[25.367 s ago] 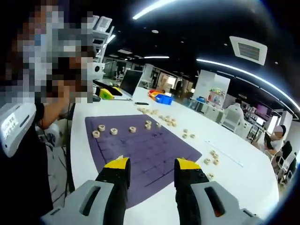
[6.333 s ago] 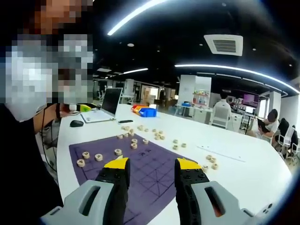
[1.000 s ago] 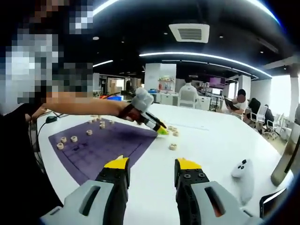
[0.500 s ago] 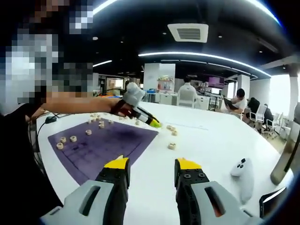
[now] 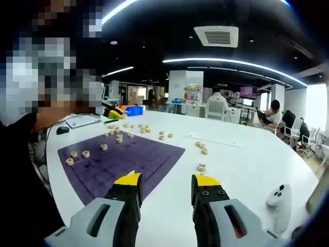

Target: Pick up the chess pieces one by one and place each piece onto its starting position on the chessboard, setting the pieces on their correct points until all the chess pieces are arranged in the starting layout

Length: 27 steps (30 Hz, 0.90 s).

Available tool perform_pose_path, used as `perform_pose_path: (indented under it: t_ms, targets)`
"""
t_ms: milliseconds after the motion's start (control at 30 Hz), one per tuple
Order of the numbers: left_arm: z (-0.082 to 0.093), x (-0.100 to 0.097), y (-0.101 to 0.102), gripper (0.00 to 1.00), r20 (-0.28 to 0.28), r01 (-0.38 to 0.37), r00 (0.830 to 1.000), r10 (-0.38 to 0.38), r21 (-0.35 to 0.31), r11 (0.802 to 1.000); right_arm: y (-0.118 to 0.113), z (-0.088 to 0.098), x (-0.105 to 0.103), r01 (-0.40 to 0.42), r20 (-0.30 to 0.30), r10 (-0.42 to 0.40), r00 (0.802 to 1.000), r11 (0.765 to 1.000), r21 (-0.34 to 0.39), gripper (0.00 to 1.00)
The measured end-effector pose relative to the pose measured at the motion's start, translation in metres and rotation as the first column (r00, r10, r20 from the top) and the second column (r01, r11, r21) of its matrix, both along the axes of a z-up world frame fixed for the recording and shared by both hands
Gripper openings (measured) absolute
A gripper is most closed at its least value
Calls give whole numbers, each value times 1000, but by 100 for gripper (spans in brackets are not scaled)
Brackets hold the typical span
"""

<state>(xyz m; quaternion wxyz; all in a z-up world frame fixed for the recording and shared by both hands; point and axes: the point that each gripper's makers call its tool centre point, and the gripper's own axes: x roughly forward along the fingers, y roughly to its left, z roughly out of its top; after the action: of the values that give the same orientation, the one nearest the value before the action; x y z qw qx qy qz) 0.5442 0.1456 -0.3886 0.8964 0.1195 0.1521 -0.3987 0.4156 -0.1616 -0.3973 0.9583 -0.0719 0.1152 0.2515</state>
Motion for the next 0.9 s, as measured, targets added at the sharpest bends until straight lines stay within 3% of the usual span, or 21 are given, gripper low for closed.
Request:
perform_pose_path:
  t_ms: [133, 300, 433, 667, 900]
  targets:
    - [-11, -22, 45, 19, -15, -96, 995, 95, -23, 995, 15, 2, 8, -42, 0, 42, 999, 999, -8, 39]
    - [-32, -43, 96, 19, -27, -228, 974, 227, -15, 974, 34, 7, 14, -90, 7, 90, 996, 996, -21, 39]
    - [-52, -49, 118, 19, -69, -290, 955, 288, -24, 957, 41, 5, 16, -108, 3, 108, 994, 994, -26, 39]
    - [-73, -41, 128, 19, -98, -317, 944, 316, 1, 948, 42, 7, 14, -106, -1, 106, 994, 994, -36, 39]
    - [-86, -30, 121, 19, -121, -309, 943, 311, 33, 950, 31, 4, 10, -72, -11, 72, 997, 997, -39, 39]
